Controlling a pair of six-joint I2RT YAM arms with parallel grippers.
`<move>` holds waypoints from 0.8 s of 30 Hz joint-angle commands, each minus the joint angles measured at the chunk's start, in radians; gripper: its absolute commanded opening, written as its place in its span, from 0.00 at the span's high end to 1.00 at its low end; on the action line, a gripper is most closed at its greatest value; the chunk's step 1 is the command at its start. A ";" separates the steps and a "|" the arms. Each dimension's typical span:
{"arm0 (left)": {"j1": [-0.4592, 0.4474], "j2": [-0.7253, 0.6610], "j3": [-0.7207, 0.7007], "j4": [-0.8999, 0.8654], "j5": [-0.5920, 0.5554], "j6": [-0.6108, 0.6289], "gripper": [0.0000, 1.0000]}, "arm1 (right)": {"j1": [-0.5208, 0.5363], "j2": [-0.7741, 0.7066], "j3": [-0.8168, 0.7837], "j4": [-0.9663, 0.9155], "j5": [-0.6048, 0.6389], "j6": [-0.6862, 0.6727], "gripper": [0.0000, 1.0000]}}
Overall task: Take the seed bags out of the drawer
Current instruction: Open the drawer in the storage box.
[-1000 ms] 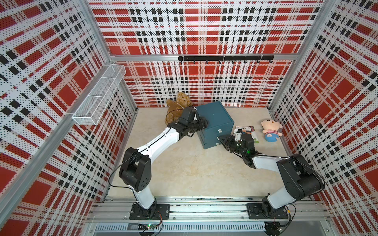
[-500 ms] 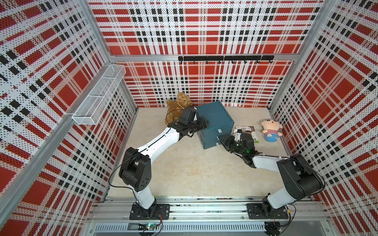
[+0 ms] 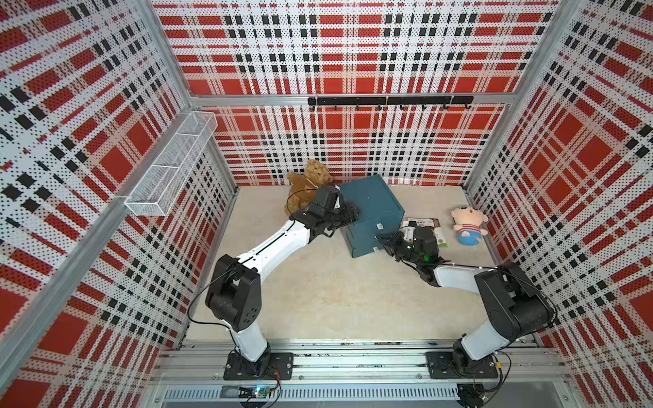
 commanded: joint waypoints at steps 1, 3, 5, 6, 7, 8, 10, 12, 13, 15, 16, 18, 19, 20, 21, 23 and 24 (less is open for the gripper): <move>-0.007 0.053 -0.042 -0.142 0.005 0.028 0.30 | 0.006 0.004 0.010 0.020 -0.015 0.001 0.97; -0.005 0.051 -0.042 -0.143 0.005 0.028 0.30 | 0.006 -0.009 -0.003 0.016 -0.018 0.001 1.00; -0.005 0.051 -0.041 -0.142 0.005 0.028 0.30 | 0.006 -0.035 -0.019 -0.004 -0.018 -0.003 1.00; -0.004 0.051 -0.041 -0.143 0.005 0.028 0.30 | 0.006 -0.051 -0.026 -0.022 -0.022 -0.009 1.00; -0.004 0.051 -0.041 -0.142 0.005 0.029 0.30 | 0.006 -0.067 -0.032 -0.040 -0.024 -0.016 1.00; -0.004 0.051 -0.042 -0.144 0.005 0.029 0.30 | 0.006 -0.089 -0.036 -0.069 -0.028 -0.027 1.00; -0.005 0.052 -0.045 -0.142 0.007 0.032 0.30 | 0.006 -0.127 -0.042 -0.130 -0.037 -0.050 1.00; -0.005 0.052 -0.049 -0.143 0.008 0.032 0.30 | 0.006 -0.171 -0.053 -0.189 -0.051 -0.073 1.00; -0.005 0.053 -0.051 -0.143 0.006 0.032 0.30 | 0.006 -0.188 -0.061 -0.211 -0.055 -0.081 1.00; -0.005 0.051 -0.054 -0.142 0.005 0.032 0.30 | 0.006 -0.234 -0.088 -0.259 -0.065 -0.094 1.00; -0.006 0.050 -0.053 -0.142 0.005 0.033 0.30 | 0.006 -0.256 -0.100 -0.275 -0.068 -0.099 1.00; -0.005 0.049 -0.053 -0.142 0.003 0.034 0.30 | 0.006 -0.306 -0.137 -0.304 -0.074 -0.100 1.00; -0.006 0.049 -0.053 -0.142 0.004 0.034 0.30 | 0.006 -0.328 -0.153 -0.315 -0.078 -0.100 1.00; -0.005 0.050 -0.053 -0.143 0.005 0.034 0.30 | 0.006 -0.347 -0.171 -0.330 -0.083 -0.101 1.00; -0.005 0.050 -0.053 -0.142 0.006 0.034 0.30 | 0.007 -0.375 -0.186 -0.354 -0.086 -0.104 1.00; -0.006 0.051 -0.049 -0.141 0.006 0.034 0.30 | 0.006 -0.418 -0.214 -0.390 -0.090 -0.110 1.00; -0.006 0.050 -0.049 -0.142 0.006 0.034 0.30 | 0.006 -0.441 -0.228 -0.404 -0.090 -0.112 1.00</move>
